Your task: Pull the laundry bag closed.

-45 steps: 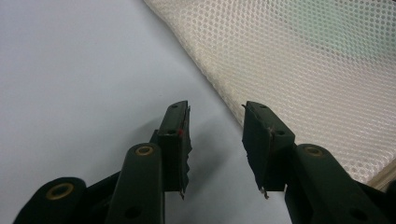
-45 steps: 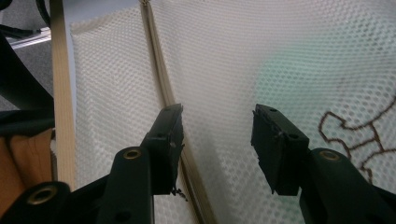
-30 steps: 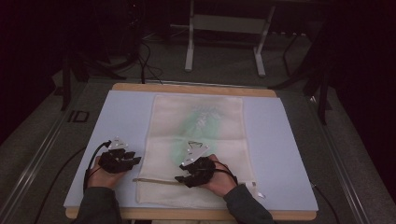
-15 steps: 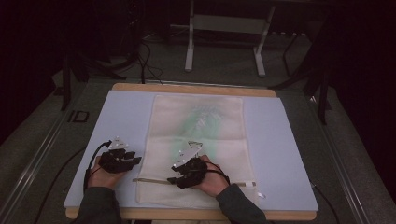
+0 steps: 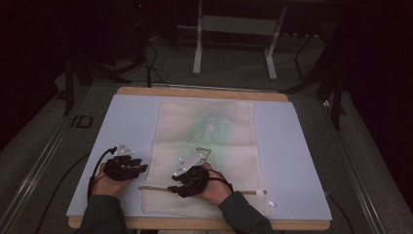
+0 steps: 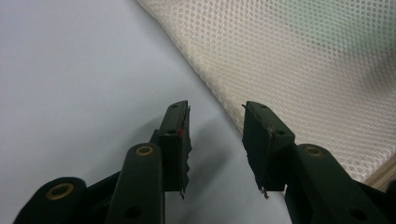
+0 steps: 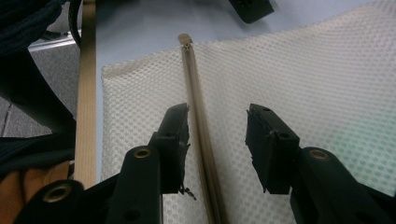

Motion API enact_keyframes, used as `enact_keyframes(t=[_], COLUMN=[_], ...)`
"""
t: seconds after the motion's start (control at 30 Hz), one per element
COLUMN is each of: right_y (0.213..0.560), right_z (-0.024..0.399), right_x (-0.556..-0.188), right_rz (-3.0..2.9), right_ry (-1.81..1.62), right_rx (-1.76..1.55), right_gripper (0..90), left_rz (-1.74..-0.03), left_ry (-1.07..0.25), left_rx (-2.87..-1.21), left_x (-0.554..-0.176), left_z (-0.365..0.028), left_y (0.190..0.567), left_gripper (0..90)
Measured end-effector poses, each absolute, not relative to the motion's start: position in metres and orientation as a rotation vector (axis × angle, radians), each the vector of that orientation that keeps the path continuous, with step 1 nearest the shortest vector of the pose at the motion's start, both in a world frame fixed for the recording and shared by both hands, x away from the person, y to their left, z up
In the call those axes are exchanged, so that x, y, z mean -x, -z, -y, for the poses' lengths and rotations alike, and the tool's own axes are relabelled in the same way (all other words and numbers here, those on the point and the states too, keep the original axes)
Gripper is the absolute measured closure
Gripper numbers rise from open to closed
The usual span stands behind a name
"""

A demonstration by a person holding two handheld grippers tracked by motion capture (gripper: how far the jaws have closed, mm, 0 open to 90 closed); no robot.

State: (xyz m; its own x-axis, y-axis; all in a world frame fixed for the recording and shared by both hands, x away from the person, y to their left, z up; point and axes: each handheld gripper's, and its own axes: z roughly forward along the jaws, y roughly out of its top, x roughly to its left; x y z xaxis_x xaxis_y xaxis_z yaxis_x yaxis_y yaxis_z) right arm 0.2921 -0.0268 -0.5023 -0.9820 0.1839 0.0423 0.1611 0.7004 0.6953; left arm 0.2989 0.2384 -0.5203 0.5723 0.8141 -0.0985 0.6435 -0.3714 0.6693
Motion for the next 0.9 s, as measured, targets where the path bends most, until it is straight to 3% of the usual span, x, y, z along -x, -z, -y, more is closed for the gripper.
enact_keyframes(t=[0.53, 0.9], right_y=[0.506, 0.509], right_z=[0.013, -0.013], right_x=[-0.296, -0.291], right_rz=[-2.846, -2.857], right_ry=[-1.192, -1.186], right_rx=[-0.314, -0.244], right_gripper=[63.1, 74.1], left_rz=[-1.154, -1.151], left_ry=[-0.33, -0.325], left_rx=[-2.131, -2.129], left_x=[-0.299, -0.3], left_z=[-0.238, -0.237], left_y=[0.52, 0.52], left_gripper=[60.8, 60.7])
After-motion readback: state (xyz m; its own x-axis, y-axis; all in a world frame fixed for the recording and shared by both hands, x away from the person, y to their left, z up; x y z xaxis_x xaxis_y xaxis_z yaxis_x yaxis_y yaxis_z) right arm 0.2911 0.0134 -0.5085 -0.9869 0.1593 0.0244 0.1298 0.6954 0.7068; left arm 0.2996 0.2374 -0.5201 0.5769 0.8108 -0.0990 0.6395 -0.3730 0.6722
